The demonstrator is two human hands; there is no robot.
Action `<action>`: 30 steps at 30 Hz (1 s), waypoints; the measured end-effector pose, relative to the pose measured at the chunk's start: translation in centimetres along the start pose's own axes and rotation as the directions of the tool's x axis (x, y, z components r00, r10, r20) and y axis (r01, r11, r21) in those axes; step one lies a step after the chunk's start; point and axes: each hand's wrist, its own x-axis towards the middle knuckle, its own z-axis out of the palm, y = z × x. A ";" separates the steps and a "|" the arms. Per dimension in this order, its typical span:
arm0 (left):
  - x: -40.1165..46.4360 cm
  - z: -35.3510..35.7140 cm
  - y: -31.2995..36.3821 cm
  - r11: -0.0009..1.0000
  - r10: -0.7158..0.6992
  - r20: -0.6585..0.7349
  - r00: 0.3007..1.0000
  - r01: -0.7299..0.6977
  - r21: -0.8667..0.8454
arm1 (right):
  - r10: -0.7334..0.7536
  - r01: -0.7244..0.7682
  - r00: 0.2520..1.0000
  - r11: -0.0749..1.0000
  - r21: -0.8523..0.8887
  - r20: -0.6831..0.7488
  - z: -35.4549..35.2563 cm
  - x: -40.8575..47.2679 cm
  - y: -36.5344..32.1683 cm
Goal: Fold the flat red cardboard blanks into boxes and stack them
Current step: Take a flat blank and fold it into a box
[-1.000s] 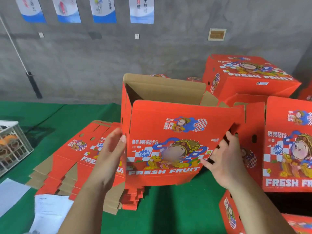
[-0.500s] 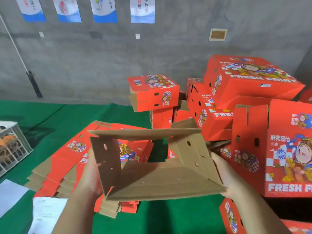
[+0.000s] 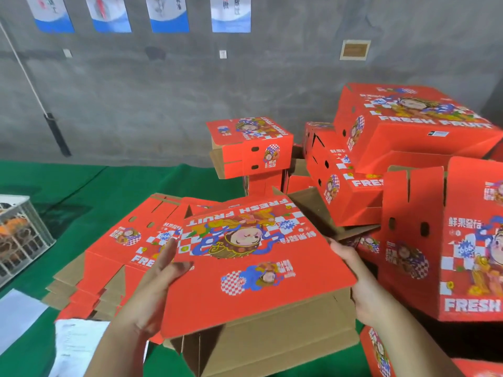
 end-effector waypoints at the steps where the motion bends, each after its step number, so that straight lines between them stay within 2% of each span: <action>1: -1.1 -0.4 -0.1 0.997 0.029 0.024 0.999 -0.027 -0.066 | 0.011 -0.014 0.998 0.999 0.040 0.060 0.3 -0.1 -0.4; 2: -0.6 -0.8 -0.6 0.996 0.006 0.000 1.000 -0.006 -0.086 | 0.029 -0.038 0.987 0.998 0.053 0.158 1.0 -0.2 -0.9; 4: -1.1 -0.7 0.4 0.999 0.008 -0.041 0.999 -0.010 -0.046 | 0.039 -0.030 0.992 0.997 -0.076 0.116 0.9 1.5 -1.1; 6: -0.5 -0.7 0.4 0.997 0.043 -0.034 0.998 -0.046 -0.064 | -0.040 0.034 0.994 0.998 0.062 0.106 1.5 2.0 -0.7; 7: -0.6 -0.5 0.6 0.998 0.046 -0.012 0.999 -0.046 -0.052 | -0.078 0.069 0.991 0.995 0.077 0.109 0.9 2.4 -0.7; 11: -0.4 0.5 -0.3 0.991 0.103 0.041 0.994 -0.099 -0.087 | -0.212 0.211 0.962 0.977 0.021 0.170 1.3 -1.1 -0.4; 13: -0.2 1.4 -1.0 0.987 0.134 0.020 0.991 -0.132 -0.092 | -0.212 0.212 0.974 0.977 0.007 0.084 0.3 -0.9 0.0; 16: 0.1 3.2 -2.2 0.984 0.166 -0.049 0.985 -0.168 -0.051 | -0.349 0.349 0.937 0.937 -0.015 0.014 -1.5 -2.4 2.1; 18: 0.2 4.1 -2.8 0.982 0.181 -0.103 0.978 -0.185 -0.032 | -0.383 0.380 0.923 0.921 -0.090 -0.029 -2.2 -3.0 2.8; 22: 0.1 4.9 -3.4 0.963 0.241 -0.042 0.970 -0.234 0.131 | -0.412 0.363 0.906 0.875 -0.320 -0.099 -2.9 -4.2 3.1; 27: -0.9 7.0 -4.8 0.880 0.312 -0.091 0.946 -0.251 0.402 | -0.390 0.324 0.914 0.866 -0.381 -0.108 -2.6 -5.3 4.4; 30: -2.0 8.0 -6.1 0.864 0.182 0.016 0.983 -0.168 0.475 | -0.372 0.309 0.917 0.891 -0.333 -0.144 -2.2 -5.5 5.8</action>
